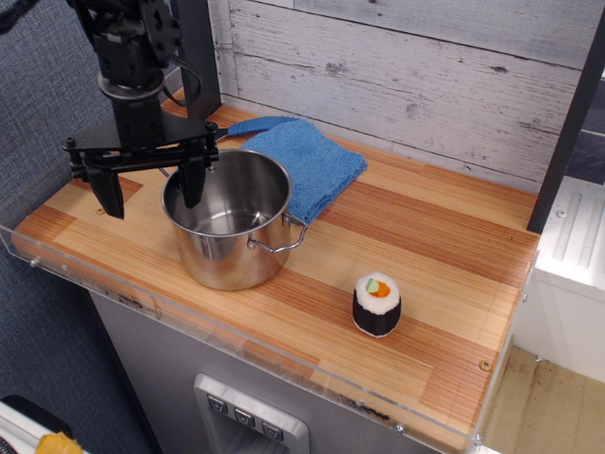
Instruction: Move the pot to the right of the cloth.
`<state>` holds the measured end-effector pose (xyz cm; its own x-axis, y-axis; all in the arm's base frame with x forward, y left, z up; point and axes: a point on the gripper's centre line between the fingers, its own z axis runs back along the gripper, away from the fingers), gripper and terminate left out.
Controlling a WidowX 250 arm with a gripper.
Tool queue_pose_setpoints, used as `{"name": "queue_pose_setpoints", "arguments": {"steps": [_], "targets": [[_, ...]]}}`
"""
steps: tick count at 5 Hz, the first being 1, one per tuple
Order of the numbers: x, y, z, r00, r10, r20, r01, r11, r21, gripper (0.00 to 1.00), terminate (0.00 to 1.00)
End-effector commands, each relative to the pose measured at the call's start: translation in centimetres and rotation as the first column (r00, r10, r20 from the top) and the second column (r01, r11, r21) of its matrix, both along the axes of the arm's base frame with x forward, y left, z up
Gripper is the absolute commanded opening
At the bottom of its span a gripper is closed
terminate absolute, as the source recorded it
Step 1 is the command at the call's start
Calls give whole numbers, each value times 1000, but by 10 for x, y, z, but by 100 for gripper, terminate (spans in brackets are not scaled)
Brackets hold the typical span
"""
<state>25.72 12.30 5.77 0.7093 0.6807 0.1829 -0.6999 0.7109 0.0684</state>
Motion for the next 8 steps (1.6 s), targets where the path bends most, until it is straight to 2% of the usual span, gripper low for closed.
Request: {"name": "queue_pose_setpoints", "arguments": {"steps": [1,3,5,6,7,8], "targets": [[15,5,-10,1000,3,12,-3,1000,12,0,0],[13,9,-5,1000,5,31,-6,999,35,0,0],[8,8,-1,999,-25,39,23,999,33,0,0],[5,9,10,997,-51,50,50,998,31,0,0],[3,13,34,996,-41,79,40,999,21,0,0],[2,20,65,992,-30,123,25,999,41,0,0]]}}
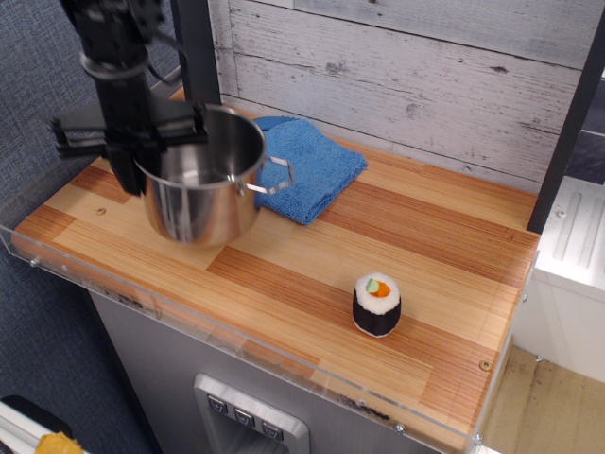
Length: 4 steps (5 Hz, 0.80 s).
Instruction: Move the pot to the right of the cloth.
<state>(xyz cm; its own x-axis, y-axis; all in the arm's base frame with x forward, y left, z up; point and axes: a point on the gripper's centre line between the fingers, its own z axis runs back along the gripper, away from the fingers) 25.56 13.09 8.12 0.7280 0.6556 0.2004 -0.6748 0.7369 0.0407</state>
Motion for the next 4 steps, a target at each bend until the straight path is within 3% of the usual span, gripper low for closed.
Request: {"name": "queue_pose_setpoints", "arguments": {"steps": [1,3,4], "targets": [[6,16,66,991,14,134,-25,996,81,0,0],[37,-21,95,978,-81,195,68,995,73,0,0],[49,-47,95,962,-171,212,161,985,62,0,0]]}}
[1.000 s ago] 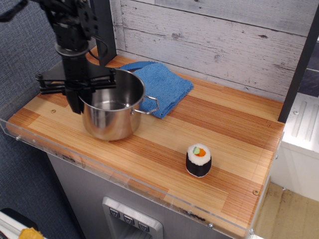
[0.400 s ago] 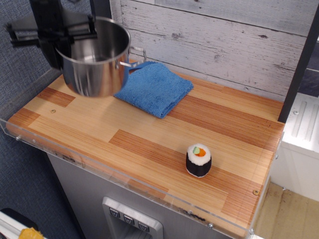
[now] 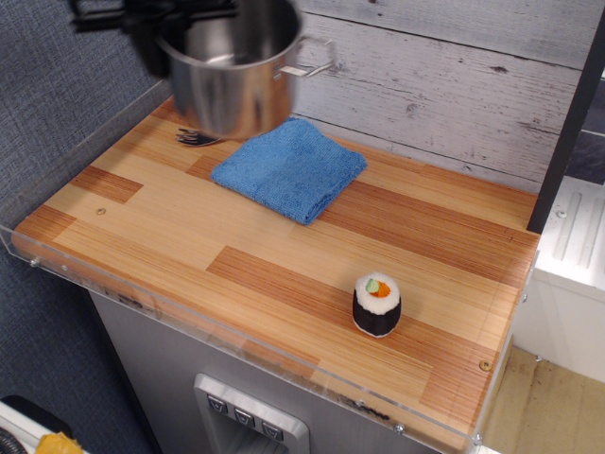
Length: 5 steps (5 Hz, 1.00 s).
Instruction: Move the pot to the right of the cloth.
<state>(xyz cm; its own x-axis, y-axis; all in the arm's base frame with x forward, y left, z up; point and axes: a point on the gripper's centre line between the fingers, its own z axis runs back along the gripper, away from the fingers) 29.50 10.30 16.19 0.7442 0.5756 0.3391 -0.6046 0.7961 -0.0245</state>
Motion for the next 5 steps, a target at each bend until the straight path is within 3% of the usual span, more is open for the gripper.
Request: {"name": "queue_pose_setpoints", "arguments": {"steps": [1,3,5], "targets": [[17,-46,8,985,-166,47,166,986,3,0,0],[26,-92,-30,955,-296,29,296,955,3,0,0],[49,-111,-75,925,-381,4,380,925,10,0,0]]}}
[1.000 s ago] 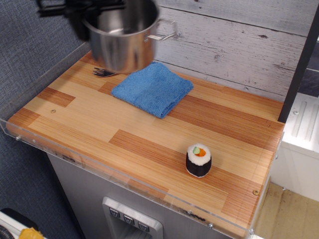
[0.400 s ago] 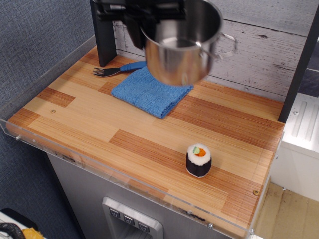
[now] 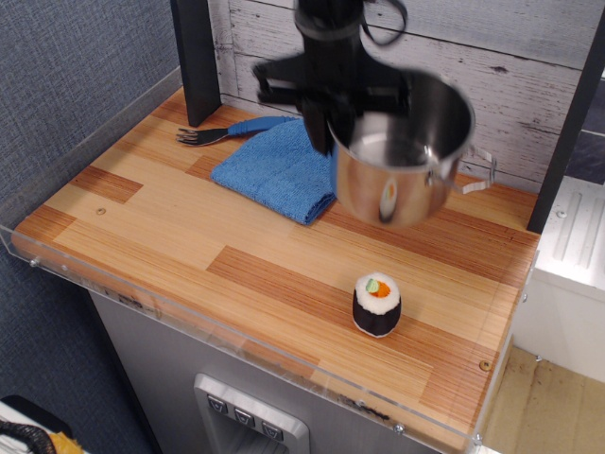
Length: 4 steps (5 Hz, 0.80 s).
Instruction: Move the pot to the right of the cloth.
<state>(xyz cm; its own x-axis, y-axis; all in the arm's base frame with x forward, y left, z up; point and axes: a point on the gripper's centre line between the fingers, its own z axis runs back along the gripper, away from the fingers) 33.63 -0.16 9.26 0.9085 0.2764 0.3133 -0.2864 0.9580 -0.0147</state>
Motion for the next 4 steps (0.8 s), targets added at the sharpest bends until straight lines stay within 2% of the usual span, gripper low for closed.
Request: {"name": "queue_pose_setpoints", "arguments": {"steps": [1,2,3,4], "targets": [[21,-14,-28,998,-60,28,59,998,20,0,0],[30,-18,-43,997,-77,17,77,997,28,0,0],[31,-16,-48,996,-88,-22,89,996,33,100,0],[29,-15,-51,997,-69,-18,70,997,23,100,0]]}}
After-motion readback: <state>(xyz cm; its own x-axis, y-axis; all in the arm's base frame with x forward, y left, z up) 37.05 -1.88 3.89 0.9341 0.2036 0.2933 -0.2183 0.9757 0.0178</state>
